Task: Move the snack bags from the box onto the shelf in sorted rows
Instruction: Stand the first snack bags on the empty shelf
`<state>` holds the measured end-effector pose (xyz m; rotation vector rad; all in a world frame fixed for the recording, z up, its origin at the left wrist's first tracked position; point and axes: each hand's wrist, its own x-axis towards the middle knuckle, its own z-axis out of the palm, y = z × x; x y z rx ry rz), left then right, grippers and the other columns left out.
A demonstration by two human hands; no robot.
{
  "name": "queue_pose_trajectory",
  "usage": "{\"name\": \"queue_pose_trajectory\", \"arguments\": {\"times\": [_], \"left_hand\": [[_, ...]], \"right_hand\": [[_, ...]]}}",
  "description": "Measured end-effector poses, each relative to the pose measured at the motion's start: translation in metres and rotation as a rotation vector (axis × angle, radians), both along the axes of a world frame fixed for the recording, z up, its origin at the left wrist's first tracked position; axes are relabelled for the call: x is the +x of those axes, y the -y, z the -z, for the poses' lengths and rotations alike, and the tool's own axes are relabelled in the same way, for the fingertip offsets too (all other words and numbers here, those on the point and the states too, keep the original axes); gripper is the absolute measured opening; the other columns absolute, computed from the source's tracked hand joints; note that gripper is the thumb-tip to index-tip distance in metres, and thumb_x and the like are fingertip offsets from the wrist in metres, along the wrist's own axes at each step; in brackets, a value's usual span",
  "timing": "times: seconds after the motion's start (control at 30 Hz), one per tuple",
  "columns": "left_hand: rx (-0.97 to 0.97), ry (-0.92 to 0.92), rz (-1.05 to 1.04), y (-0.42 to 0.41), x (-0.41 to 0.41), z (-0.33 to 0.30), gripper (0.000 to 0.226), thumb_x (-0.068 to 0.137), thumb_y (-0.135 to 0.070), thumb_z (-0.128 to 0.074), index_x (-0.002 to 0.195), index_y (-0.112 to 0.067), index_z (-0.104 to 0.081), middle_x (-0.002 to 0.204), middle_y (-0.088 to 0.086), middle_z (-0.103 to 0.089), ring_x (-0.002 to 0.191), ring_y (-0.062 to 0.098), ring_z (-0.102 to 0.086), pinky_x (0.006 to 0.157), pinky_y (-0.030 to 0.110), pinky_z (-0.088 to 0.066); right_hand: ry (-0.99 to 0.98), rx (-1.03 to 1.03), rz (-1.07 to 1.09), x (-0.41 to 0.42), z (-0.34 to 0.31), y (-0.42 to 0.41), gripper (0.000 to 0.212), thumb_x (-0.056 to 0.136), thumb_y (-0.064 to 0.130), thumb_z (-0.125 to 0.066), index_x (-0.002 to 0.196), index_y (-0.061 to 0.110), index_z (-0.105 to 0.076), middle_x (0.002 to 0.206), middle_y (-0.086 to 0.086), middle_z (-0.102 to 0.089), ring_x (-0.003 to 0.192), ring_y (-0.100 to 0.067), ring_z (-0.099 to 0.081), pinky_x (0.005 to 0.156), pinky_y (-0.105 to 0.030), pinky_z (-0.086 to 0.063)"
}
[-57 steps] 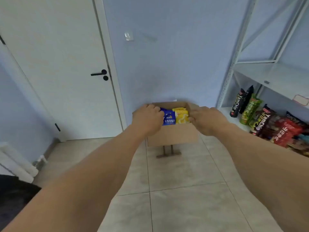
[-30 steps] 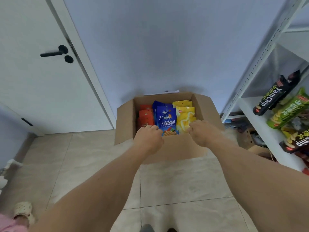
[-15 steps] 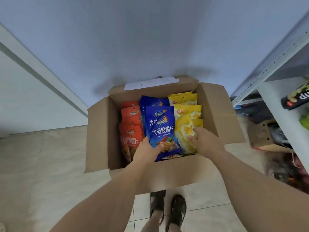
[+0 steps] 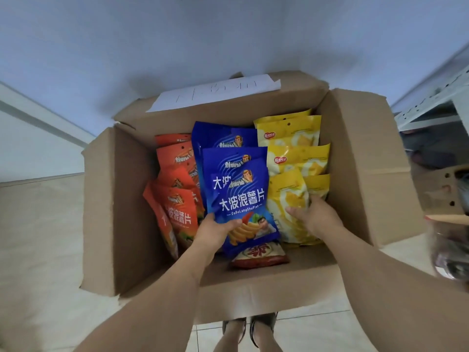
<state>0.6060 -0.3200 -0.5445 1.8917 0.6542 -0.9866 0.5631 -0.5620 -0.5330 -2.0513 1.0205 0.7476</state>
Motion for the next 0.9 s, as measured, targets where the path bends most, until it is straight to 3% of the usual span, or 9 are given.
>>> {"name": "queue_pose_trajectory", "arguments": {"times": [0.17, 0.27, 0.4, 0.5, 0.67, 0.83, 0.9], "left_hand": [[-0.069, -0.084, -0.005, 0.002, 0.004, 0.012, 0.072, 0.067, -0.038, -0.092, 0.129, -0.023, -0.057, 0.122, -0.003, -0.067, 0.112, 0.019, -0.062, 0.101, 0.042, -0.05], [-0.117, -0.092, -0.018, 0.006, 0.004, 0.019, 0.054, 0.071, -0.025, -0.091, 0.115, -0.024, -0.059, 0.117, -0.002, -0.069, 0.105, 0.016, -0.064, 0.099, 0.041, -0.051], [-0.144, -0.068, -0.004, 0.008, 0.002, 0.026, 0.033, 0.079, -0.015, -0.084, 0.094, -0.028, -0.057, 0.098, -0.008, -0.066, 0.09, 0.007, -0.06, 0.09, 0.034, -0.047], [-0.173, -0.092, 0.026, 0.009, 0.001, 0.029, 0.038, 0.076, -0.014, -0.086, 0.1, -0.027, -0.06, 0.107, -0.003, -0.07, 0.1, 0.014, -0.064, 0.095, 0.038, -0.052], [-0.207, -0.036, 0.002, 0.017, -0.002, 0.029, 0.035, 0.08, -0.01, -0.082, 0.102, -0.026, -0.06, 0.105, -0.004, -0.07, 0.092, 0.008, -0.064, 0.077, 0.027, -0.052], [-0.267, 0.017, -0.011, 0.007, 0.007, -0.002, 0.033, 0.083, -0.007, -0.078, 0.109, -0.021, -0.066, 0.108, -0.001, -0.074, 0.099, 0.015, -0.068, 0.084, 0.031, -0.054], [-0.285, 0.035, -0.024, -0.001, 0.012, -0.027, 0.03, 0.082, -0.006, -0.077, 0.108, -0.017, -0.068, 0.107, 0.005, -0.077, 0.101, 0.024, -0.071, 0.091, 0.04, -0.056]], "right_hand": [[-0.055, 0.103, 0.022, -0.005, 0.023, 0.012, 0.081, 0.078, 0.05, -0.079, 0.144, 0.017, -0.044, 0.14, -0.007, -0.056, 0.125, -0.031, -0.055, 0.103, -0.043, -0.046], [-0.086, 0.11, 0.023, -0.009, 0.036, 0.016, 0.089, 0.074, 0.052, -0.082, 0.145, 0.015, -0.042, 0.142, -0.008, -0.054, 0.127, -0.032, -0.053, 0.104, -0.045, -0.047], [-0.094, 0.097, -0.014, -0.017, 0.059, 0.019, 0.077, 0.073, 0.061, -0.077, 0.136, 0.021, -0.056, 0.134, -0.007, -0.061, 0.12, -0.032, -0.057, 0.101, -0.047, -0.049], [-0.052, 0.15, 0.022, -0.021, 0.066, 0.019, 0.065, 0.081, 0.058, -0.073, 0.132, 0.021, -0.061, 0.129, -0.005, -0.066, 0.116, -0.031, -0.06, 0.099, -0.046, -0.05], [0.111, 0.239, 0.115, -0.024, 0.054, 0.02, 0.044, 0.092, 0.036, -0.07, 0.131, 0.017, -0.062, 0.127, -0.006, -0.066, 0.117, -0.03, -0.06, 0.101, -0.043, -0.048], [0.286, 0.251, 0.241, -0.025, 0.022, 0.023, 0.043, 0.093, 0.031, -0.069, 0.133, 0.015, -0.062, 0.127, -0.007, -0.067, 0.118, -0.03, -0.06, 0.104, -0.045, -0.047], [0.344, 0.282, 0.32, -0.025, -0.001, 0.021, 0.043, 0.094, 0.03, -0.069, 0.133, 0.016, -0.06, 0.126, -0.004, -0.066, 0.115, -0.026, -0.061, 0.101, -0.043, -0.049]]}}
